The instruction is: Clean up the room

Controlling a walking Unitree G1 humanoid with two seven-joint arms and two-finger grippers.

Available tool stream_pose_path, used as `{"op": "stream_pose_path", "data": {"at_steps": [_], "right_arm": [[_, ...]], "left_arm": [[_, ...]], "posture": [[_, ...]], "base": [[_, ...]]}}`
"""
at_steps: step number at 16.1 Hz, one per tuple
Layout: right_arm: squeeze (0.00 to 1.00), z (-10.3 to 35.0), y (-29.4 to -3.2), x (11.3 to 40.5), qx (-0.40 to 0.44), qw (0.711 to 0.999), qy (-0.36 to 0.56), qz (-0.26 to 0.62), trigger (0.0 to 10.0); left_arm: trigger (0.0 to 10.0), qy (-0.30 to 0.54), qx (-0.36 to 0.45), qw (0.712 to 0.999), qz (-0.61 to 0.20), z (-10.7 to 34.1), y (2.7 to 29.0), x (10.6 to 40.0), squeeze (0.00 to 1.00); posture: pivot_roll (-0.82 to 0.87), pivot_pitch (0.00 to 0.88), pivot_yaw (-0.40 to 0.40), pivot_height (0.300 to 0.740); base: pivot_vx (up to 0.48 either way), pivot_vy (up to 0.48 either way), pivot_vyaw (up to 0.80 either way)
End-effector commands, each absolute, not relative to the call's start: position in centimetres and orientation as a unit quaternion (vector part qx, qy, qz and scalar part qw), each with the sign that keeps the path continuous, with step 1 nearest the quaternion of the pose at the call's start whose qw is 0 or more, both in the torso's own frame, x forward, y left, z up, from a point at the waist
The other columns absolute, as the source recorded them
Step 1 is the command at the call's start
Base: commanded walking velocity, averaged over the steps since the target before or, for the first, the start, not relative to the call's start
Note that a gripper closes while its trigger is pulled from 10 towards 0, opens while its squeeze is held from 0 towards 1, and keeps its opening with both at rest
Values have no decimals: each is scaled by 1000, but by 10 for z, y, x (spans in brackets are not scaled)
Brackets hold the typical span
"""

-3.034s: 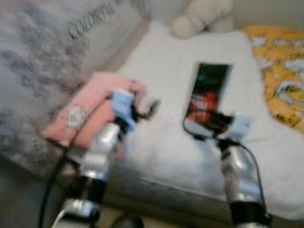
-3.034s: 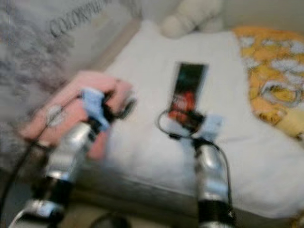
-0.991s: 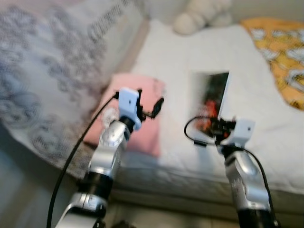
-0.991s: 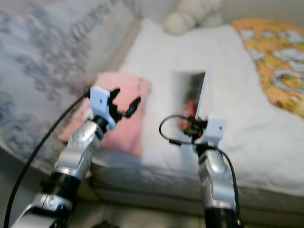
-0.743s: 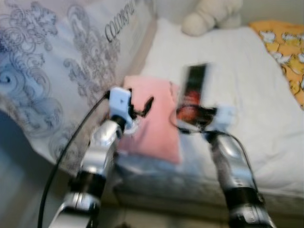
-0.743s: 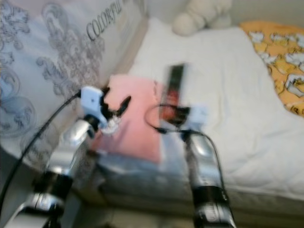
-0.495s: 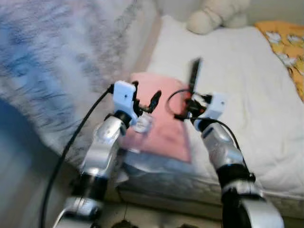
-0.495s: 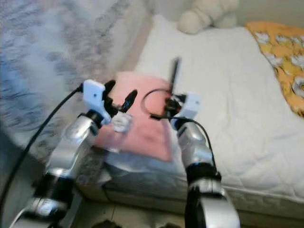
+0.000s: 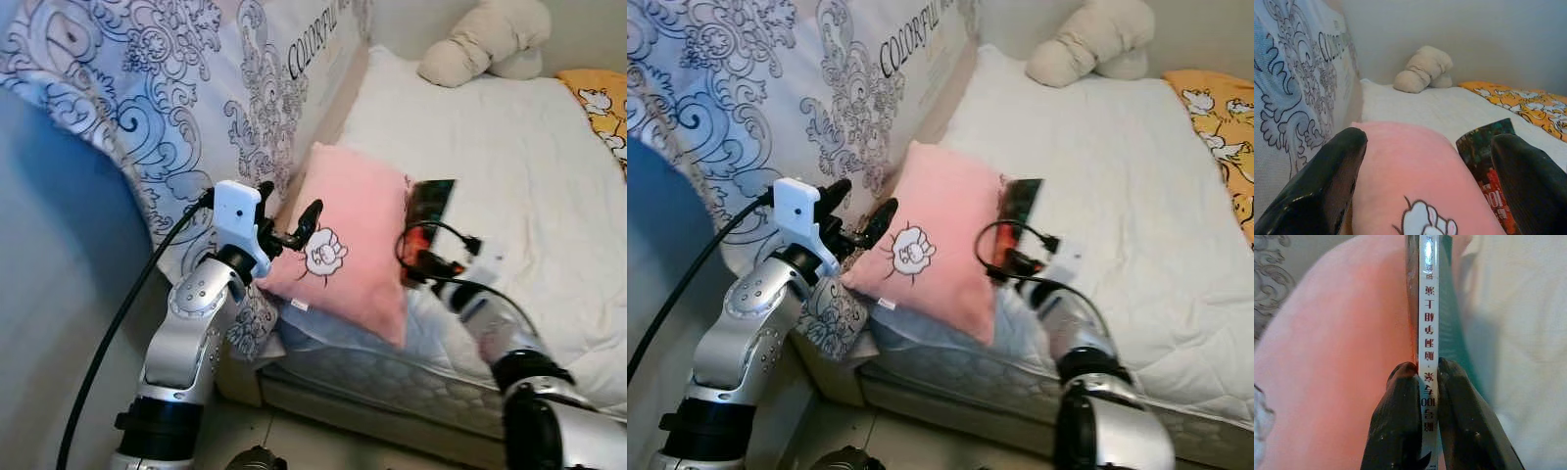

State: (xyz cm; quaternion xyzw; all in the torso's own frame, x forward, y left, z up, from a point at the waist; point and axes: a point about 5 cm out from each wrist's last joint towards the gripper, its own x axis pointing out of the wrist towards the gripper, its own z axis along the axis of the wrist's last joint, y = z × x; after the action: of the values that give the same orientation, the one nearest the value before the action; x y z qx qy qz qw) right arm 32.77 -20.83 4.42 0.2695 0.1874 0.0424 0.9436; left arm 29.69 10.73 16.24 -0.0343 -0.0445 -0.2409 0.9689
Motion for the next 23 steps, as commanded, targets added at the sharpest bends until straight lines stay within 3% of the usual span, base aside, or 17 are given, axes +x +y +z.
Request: {"op": "stream_pose_path", "data": {"at_steps": [1, 7, 8, 12, 14, 18, 20, 23], "right_arm": [[0, 43, -217, 326, 247, 946, 204, 40, 0], [0, 55, -251, 328, 321, 927, 195, -18, 0], [0, 52, -266, 321, 260, 939, 222, -38, 0], [0, 54, -280, 319, 139, 955, 258, -49, 0], [0, 60, -275, 327, 8, 961, 276, -25, 0], [0, 64, -261, 336, -67, 958, 280, 6, 0], [0, 61, -243, 341, 7, 962, 273, -3, 0], [0, 58, -244, 338, 135, 955, 255, -67, 0]], "left_arm": [[10000, -43, -49, 966, -252, 164, 100, 294, 0], [10000, -41, -64, 962, -263, 169, 86, 296, 0], [10000, -42, -64, 961, -264, 171, 86, 295, 0], [10000, -38, -70, 960, -270, 170, 81, 291, 0], [10000, -31, -80, 958, -273, 169, 74, 288, 0], [10000, -26, -81, 959, -271, 168, 74, 287, 0], [10000, -32, -66, 961, -266, 169, 77, 287, 0], [10000, -39, -50, 962, -265, 170, 80, 287, 0]], "posture": [[170, 25, -13, 736], [162, 0, -8, 736], [173, 0, -1, 736], [177, 0, -1, 736], [182, 0, -1, 736], [189, 0, -3, 736], [207, 0, -17, 736], [211, 0, -22, 736]], "base": [[0, 0, 0], [0, 0, 0], [0, 0, 0], [0, 0, 0], [0, 0, 0], [0, 0, 0], [0, 0, 0], [0, 0, 0]]}}
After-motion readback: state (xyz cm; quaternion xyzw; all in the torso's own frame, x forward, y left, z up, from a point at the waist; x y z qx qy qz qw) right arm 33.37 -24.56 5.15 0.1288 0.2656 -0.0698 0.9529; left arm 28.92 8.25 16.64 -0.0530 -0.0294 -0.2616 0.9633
